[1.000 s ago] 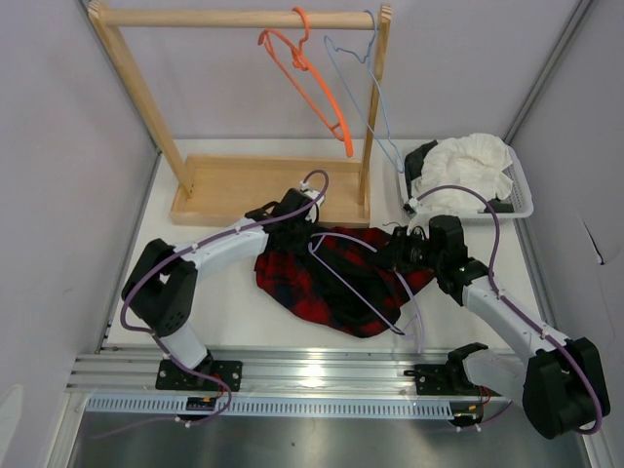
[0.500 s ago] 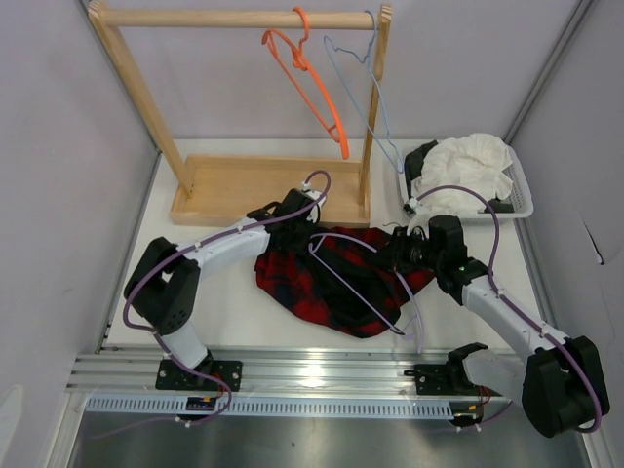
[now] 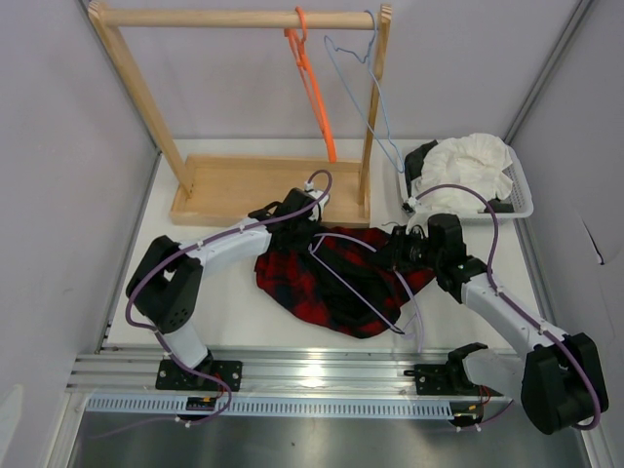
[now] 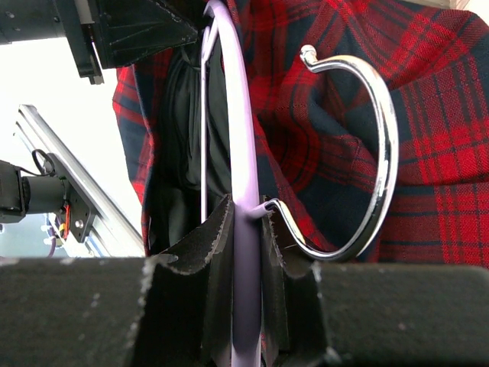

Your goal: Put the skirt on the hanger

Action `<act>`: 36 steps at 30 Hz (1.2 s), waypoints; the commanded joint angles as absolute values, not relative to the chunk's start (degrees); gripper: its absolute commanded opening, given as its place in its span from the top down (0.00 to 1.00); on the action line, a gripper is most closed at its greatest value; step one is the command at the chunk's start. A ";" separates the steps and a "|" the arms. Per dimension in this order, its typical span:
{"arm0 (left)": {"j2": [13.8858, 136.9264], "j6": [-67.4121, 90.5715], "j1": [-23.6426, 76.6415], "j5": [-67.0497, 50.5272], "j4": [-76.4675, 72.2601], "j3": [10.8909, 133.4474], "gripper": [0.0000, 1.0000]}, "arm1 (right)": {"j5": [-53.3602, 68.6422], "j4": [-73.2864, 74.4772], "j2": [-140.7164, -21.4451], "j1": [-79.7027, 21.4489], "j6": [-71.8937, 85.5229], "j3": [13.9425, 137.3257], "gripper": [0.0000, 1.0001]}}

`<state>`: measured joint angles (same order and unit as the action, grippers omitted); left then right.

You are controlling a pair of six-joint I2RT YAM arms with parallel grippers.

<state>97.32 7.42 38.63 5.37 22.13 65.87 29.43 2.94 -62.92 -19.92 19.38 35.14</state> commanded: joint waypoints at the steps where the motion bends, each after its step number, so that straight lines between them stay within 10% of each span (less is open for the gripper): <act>1: 95.19 7.12 38.85 3.51 19.60 66.01 1.00 | 31.29 3.16 -63.72 -20.39 18.46 37.71 1.00; 21: 94.22 7.21 38.94 5.71 18.98 67.50 1.00 | 29.62 4.83 -63.63 -21.27 17.75 38.14 1.00; 36: 94.74 -1.13 38.85 4.83 23.20 67.41 0.75 | 28.92 5.36 -63.37 -21.18 18.72 39.02 1.00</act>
<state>96.62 2.26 38.63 5.52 21.87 65.80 28.86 4.54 -63.66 -20.91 18.79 36.25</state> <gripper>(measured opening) 0.244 0.198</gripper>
